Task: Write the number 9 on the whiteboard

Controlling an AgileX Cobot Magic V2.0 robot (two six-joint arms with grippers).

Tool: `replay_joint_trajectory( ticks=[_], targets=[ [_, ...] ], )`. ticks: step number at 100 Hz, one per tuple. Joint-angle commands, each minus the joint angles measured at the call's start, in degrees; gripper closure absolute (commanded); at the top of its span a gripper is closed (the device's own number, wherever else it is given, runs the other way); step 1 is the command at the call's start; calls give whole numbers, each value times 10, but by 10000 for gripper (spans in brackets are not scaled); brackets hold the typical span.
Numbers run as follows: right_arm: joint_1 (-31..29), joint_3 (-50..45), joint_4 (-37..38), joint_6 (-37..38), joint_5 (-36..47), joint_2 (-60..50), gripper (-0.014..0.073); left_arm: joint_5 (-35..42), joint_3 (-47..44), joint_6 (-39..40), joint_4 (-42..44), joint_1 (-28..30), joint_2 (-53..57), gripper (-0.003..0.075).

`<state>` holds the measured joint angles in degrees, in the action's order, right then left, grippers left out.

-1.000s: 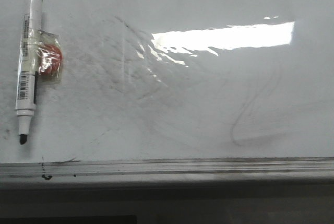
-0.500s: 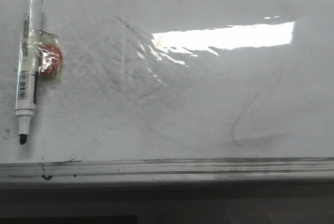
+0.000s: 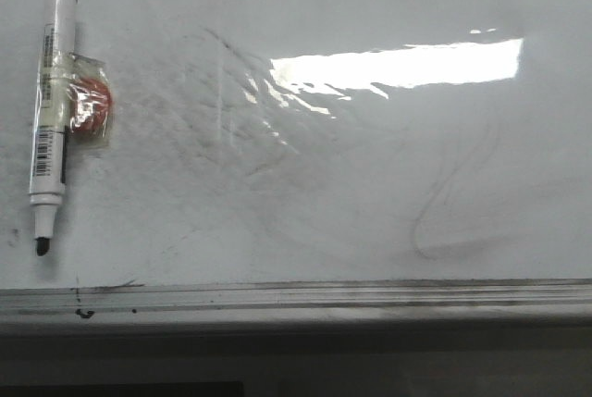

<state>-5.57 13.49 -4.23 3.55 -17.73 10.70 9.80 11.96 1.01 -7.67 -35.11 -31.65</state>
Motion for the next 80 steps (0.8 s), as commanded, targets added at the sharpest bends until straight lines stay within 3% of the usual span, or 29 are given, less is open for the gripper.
replay_joint_trajectory(
  ticks=[1,14,37,68,80],
  targets=[
    [1,19,0,0,41,10,657,62,21,0,-23,-49,-22,315],
    [1,19,0,0,41,10,657,72,21,0,-72,-96,-50,315],
    [1,19,0,0,38,10,657,90,21,0,-77,-142,-124,315],
    [1,19,0,0,38,10,657,164,21,0,-95,-155,-220,317],
    [1,19,0,0,37,10,657,166,21,0,-132,-155,-243,400]
  ],
)
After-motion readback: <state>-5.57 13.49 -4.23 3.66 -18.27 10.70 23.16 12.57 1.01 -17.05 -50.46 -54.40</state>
